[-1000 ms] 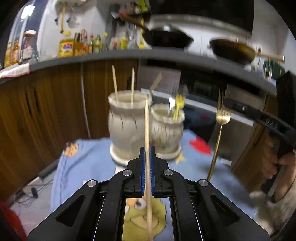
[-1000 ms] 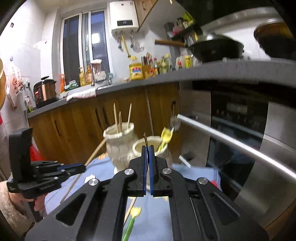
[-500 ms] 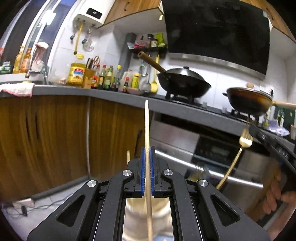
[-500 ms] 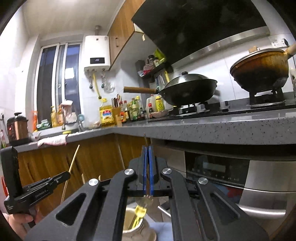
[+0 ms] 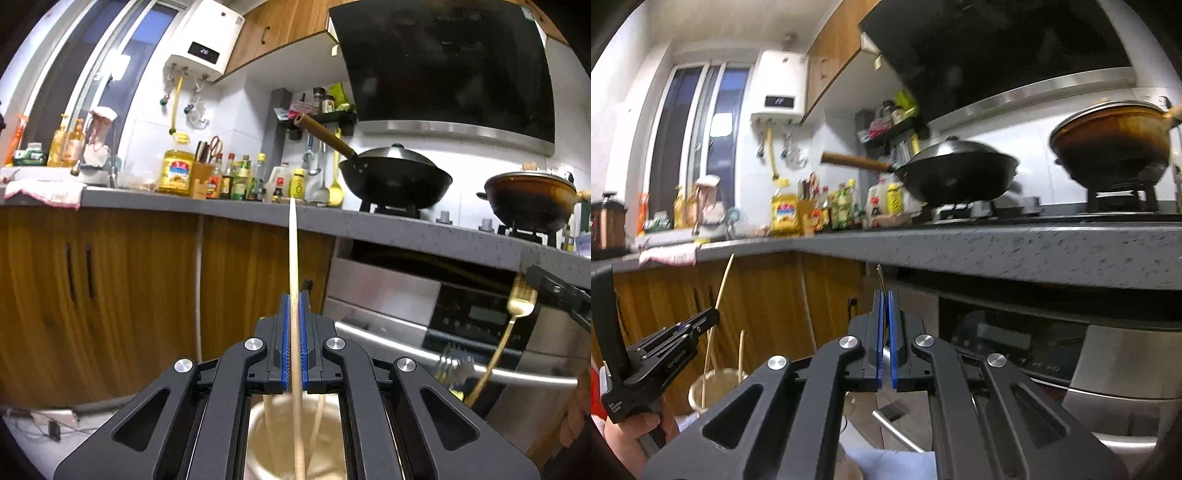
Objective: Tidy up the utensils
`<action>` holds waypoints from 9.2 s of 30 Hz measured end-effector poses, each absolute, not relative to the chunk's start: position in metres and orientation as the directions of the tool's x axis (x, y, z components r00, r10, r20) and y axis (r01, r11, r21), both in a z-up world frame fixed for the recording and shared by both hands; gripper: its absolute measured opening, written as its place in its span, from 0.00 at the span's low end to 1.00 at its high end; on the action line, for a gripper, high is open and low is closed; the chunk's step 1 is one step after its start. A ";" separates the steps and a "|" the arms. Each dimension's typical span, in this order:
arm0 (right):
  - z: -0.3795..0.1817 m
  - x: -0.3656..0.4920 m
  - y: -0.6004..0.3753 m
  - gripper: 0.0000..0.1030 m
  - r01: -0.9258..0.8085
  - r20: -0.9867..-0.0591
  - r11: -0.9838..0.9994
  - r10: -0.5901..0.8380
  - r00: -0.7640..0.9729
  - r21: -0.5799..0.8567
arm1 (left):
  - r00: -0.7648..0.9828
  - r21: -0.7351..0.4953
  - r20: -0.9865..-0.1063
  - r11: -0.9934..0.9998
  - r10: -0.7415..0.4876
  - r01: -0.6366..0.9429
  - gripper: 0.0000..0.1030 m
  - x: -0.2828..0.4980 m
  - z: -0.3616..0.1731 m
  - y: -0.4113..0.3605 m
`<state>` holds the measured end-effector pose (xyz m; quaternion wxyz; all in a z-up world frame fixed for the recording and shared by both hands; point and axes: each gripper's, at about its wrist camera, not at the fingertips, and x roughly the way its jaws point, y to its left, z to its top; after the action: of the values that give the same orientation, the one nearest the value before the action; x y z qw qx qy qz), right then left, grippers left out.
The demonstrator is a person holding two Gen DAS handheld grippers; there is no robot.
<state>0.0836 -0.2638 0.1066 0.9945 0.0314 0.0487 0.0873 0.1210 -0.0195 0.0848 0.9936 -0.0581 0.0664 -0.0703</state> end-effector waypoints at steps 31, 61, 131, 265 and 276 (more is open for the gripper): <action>0.078 0.098 -0.260 0.54 -0.319 -0.191 0.938 0.340 0.921 0.134 | 0.943 -0.078 -0.308 0.991 -0.126 0.107 0.53 0.069 0.055 -0.002; -0.008 0.016 -0.239 0.95 -0.353 -0.497 0.925 0.374 0.783 0.140 | 0.870 -0.098 -0.474 0.990 -0.139 0.105 0.95 -0.009 0.039 0.011; -0.043 -0.010 -0.256 0.09 -0.411 -0.597 0.887 0.449 0.665 0.209 | 0.531 0.066 -0.841 0.954 -0.104 0.292 0.15 -0.016 -0.046 -0.072; -0.012 -0.024 -0.232 0.95 -0.275 -0.291 0.961 0.265 0.919 0.006 | 0.947 0.027 -0.299 0.991 -0.115 0.128 0.95 -0.006 0.000 0.016; -0.012 -0.024 -0.232 0.95 -0.275 -0.291 0.962 0.265 0.919 0.007 | 0.947 0.024 -0.299 0.991 -0.119 0.132 0.95 -0.006 0.000 0.017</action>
<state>-0.0239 -0.2318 -0.0118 0.9795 -0.0171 0.1463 0.1376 -0.0062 0.0166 -0.0003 0.9864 0.0220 0.1500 -0.0635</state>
